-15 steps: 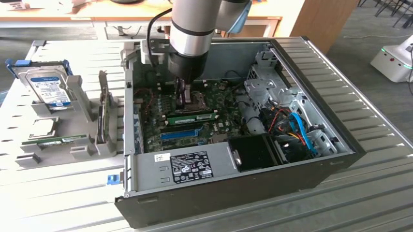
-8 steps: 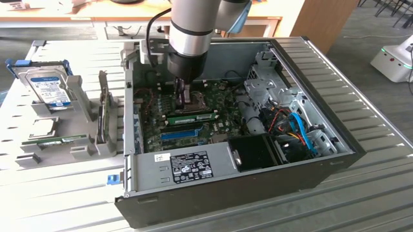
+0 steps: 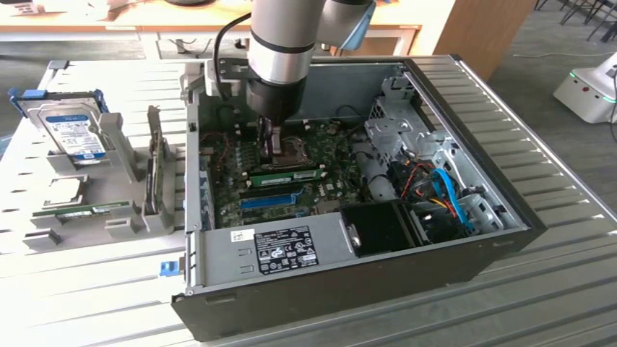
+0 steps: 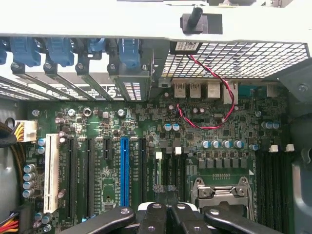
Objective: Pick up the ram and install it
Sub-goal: 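Press down the ram until it locks into place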
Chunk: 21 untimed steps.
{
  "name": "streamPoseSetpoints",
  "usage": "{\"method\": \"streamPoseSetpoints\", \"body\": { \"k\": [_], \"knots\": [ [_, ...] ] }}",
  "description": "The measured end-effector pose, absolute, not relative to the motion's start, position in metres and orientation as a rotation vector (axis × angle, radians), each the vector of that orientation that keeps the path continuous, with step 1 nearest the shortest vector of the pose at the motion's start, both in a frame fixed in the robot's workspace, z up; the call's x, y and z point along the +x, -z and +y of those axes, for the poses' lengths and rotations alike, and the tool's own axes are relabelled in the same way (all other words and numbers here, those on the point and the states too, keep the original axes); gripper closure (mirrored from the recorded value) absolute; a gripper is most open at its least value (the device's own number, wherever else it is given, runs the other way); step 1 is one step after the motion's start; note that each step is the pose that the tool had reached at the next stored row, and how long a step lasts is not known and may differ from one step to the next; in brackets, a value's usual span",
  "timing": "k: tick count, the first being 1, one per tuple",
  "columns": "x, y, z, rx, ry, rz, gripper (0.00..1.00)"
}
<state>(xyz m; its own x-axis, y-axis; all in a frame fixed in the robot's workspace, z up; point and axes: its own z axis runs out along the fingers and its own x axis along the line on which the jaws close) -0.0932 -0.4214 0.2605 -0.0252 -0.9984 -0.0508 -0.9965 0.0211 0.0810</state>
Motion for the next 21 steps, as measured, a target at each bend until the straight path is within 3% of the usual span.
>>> {"method": "streamPoseSetpoints", "body": {
  "k": [21],
  "knots": [
    [-0.082,-0.26,-0.421,2.204,0.122,-2.228,0.89]
  ]
}}
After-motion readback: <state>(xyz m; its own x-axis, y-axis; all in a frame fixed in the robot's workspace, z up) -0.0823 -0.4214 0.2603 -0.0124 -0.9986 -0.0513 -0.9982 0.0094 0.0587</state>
